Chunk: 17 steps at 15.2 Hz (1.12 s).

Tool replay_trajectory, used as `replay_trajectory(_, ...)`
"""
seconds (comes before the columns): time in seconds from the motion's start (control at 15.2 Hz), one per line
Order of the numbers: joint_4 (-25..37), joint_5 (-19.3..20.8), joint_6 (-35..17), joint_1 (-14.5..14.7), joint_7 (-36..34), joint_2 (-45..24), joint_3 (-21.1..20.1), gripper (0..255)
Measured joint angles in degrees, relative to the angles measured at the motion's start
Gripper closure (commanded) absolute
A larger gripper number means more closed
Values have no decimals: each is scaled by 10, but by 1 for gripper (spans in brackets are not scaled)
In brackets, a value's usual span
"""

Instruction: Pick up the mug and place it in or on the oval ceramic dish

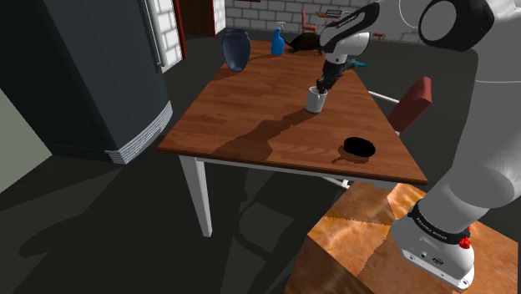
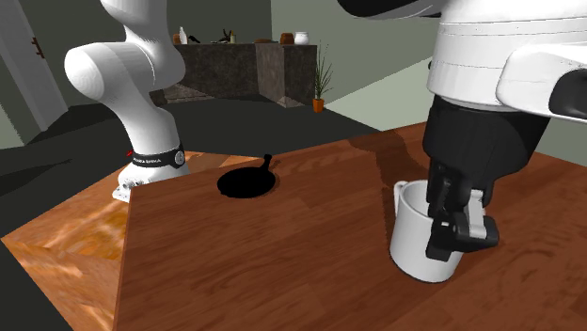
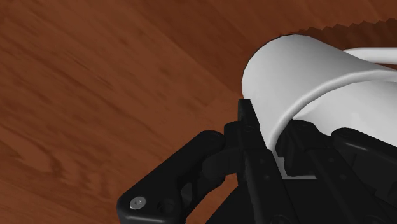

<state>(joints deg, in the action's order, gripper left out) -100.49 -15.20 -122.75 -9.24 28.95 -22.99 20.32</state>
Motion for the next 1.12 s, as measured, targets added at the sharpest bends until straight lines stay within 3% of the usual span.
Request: replay_trajectory(1.12,67,27,109,4,-24,47,11,255)
